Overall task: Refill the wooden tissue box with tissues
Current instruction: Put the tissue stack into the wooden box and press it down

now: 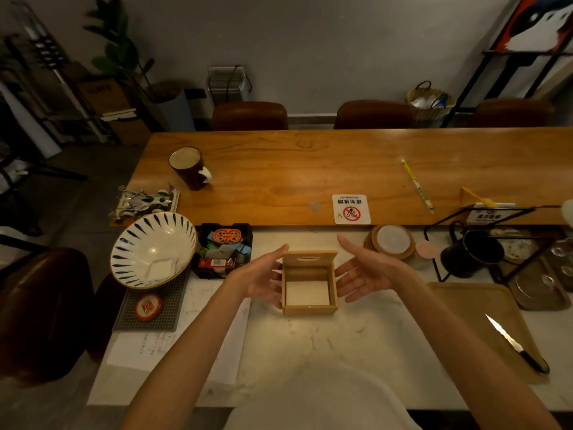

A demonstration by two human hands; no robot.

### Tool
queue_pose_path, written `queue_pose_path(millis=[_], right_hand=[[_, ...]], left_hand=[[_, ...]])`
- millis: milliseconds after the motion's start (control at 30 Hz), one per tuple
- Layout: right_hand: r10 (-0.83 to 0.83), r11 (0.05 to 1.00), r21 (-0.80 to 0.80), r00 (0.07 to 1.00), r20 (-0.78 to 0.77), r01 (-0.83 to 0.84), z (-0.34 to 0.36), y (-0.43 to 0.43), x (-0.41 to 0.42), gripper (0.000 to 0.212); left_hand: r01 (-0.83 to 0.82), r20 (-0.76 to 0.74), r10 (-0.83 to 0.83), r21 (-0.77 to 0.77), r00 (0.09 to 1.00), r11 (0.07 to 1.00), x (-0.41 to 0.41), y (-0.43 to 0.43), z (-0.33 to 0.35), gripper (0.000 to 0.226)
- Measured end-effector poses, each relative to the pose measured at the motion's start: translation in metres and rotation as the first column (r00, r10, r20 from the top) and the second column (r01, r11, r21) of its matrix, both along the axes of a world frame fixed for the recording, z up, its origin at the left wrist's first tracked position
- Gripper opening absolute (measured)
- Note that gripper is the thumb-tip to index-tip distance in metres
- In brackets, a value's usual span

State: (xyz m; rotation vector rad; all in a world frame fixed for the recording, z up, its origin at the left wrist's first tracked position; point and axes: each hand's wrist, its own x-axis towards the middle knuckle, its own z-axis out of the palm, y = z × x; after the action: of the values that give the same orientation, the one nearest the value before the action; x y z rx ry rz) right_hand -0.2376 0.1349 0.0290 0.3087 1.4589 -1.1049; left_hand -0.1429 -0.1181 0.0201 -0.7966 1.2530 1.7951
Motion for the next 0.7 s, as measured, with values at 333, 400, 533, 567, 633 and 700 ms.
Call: queue_pose_path(millis=[333,400,533,567,633,700], right_hand=[[0.231,0.964,0.223,0.866,-0.444,-0.143,-0.019,-0.009,0.029,0.043],[0.219,0.967,0.223,0.849,-0.480,-0.123,-0.023,-0.009,0.034,0.041],[0.158,0.981,0.178,0.844,-0.512,-0.075,-0.024,-0.006,0.040,0.046],[0.132,0.987,0.148,0.844,-0.520,-0.062,-0.024,-0.003,0.041,0.045],[0.092,0.996,0.036,0.834,-0.543,-0.087,-0.027,0.004,0.045,0.046],[0.133,0.980,-0.035,0.777,-0.616,-0.196,-0.035,0.012,0.051,0.066]], left_hand=[[-0.021,-0.289,-0.064,-0.283,0.955,0.959,0.036,0.016,-0.011,0.042],[-0.042,-0.309,-0.056,-0.303,0.949,0.952,0.039,0.019,-0.011,0.041],[-0.060,-0.322,-0.044,-0.307,0.946,0.950,0.039,0.019,-0.012,0.036],[-0.066,-0.324,-0.037,-0.303,0.945,0.951,0.040,0.019,-0.012,0.031],[-0.054,-0.329,-0.050,-0.299,0.943,0.953,0.041,0.018,-0.015,0.034],[0.009,-0.354,-0.117,-0.292,0.928,0.956,0.044,0.016,-0.019,0.058]])
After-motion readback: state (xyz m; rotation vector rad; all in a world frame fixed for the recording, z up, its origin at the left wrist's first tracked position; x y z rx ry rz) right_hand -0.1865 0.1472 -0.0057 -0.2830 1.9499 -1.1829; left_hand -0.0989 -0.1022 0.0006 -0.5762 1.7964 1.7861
